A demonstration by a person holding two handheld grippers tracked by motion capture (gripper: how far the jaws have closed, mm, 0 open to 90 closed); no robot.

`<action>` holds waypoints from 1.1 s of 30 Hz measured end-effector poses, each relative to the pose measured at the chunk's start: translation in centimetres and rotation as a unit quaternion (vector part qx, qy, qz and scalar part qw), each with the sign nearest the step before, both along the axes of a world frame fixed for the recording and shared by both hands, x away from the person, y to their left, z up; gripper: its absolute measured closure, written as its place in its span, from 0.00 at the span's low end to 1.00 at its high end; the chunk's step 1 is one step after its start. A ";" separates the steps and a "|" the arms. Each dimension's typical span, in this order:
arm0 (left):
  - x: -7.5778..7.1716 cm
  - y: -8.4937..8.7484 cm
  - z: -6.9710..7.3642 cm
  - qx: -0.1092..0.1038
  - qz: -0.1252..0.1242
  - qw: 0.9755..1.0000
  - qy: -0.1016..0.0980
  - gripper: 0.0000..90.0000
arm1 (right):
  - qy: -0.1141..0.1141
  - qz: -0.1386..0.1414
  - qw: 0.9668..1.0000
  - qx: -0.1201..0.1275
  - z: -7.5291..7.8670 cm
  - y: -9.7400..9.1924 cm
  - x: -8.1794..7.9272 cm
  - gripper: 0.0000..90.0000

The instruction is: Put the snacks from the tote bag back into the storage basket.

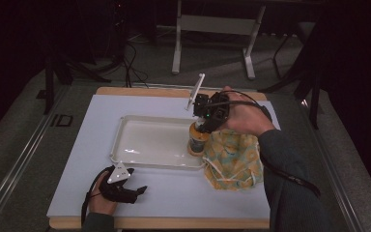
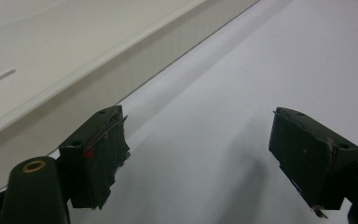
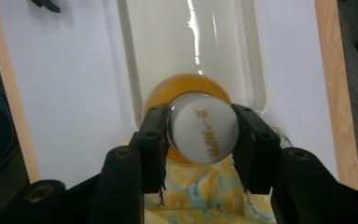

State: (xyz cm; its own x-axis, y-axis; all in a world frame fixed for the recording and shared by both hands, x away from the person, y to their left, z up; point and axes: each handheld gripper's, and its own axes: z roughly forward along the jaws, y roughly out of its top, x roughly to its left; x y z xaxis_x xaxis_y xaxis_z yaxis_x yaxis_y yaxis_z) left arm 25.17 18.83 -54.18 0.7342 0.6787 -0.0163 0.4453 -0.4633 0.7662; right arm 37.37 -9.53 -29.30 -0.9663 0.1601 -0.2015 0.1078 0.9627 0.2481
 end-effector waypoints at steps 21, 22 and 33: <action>0.0 0.0 0.0 -0.001 0.000 1.000 0.000 0.21 | 0.011 0.016 1.000 -0.005 -1.8 0.8 -0.4 0.65; 0.0 -0.1 0.0 -0.001 0.001 1.000 0.000 0.21 | 0.012 0.015 1.000 -0.005 -1.9 0.9 -0.4 0.65; 0.0 0.0 0.0 0.000 0.000 1.000 -0.001 0.21 | 0.015 0.012 1.000 -0.002 -2.7 1.1 -0.5 0.65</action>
